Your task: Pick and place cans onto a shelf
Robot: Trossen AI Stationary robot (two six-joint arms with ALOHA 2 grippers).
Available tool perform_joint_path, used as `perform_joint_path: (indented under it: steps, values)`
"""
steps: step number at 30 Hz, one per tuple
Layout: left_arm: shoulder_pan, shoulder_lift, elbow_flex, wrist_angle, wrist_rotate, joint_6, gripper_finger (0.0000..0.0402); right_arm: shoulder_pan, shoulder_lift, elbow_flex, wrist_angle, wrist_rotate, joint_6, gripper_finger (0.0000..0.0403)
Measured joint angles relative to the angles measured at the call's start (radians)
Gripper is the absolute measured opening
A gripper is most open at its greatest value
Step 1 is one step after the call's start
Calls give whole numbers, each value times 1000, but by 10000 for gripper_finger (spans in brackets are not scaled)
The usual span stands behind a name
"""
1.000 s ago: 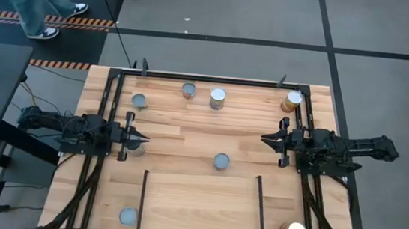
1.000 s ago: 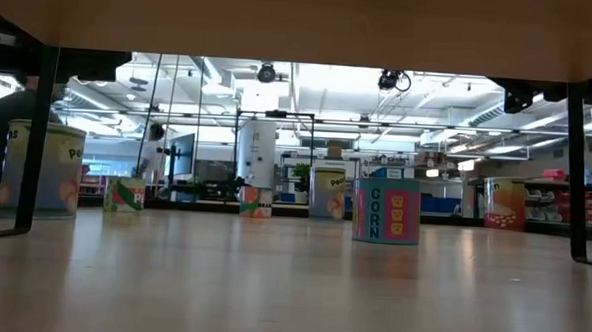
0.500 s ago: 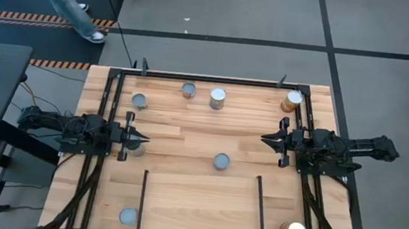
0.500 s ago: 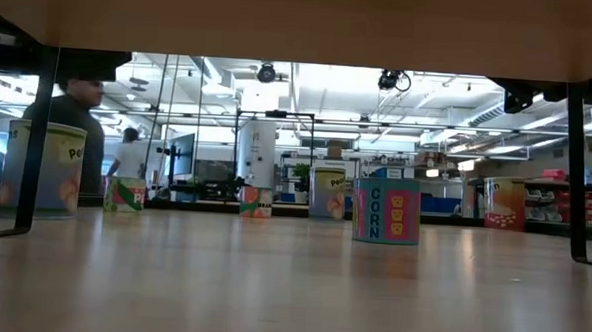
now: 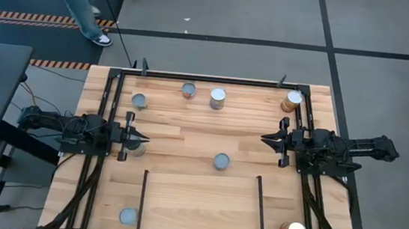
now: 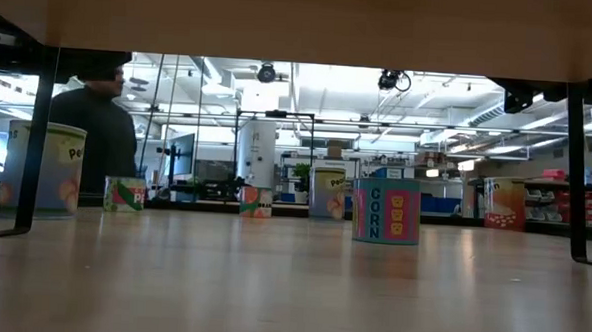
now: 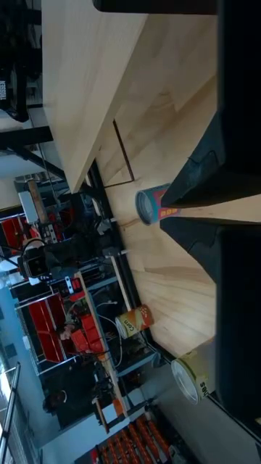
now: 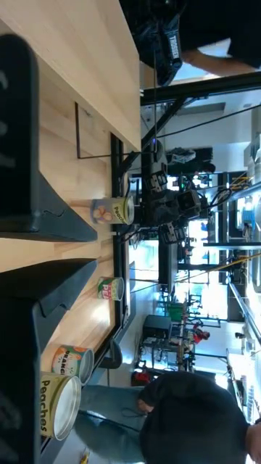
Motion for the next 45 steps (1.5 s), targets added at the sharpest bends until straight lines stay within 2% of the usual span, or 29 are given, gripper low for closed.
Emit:
perform_joint_path:
  steps: [35,39,41,43,45]
  values:
    - [0,0,0,0,0,0,39,0,0,0,0,0,0,55]
    - [0,0,0,0,0,0,39,-1,0,0,15,0,-182,55]
    - [0,0,0,0,0,0,39,0,0,0,47,-11,-202,55]
    - [0,0,0,0,0,0,39,0,0,0,96,-20,-168,55]
    - [0,0,0,0,0,0,39,-2,0,0,180,12,-62,55]
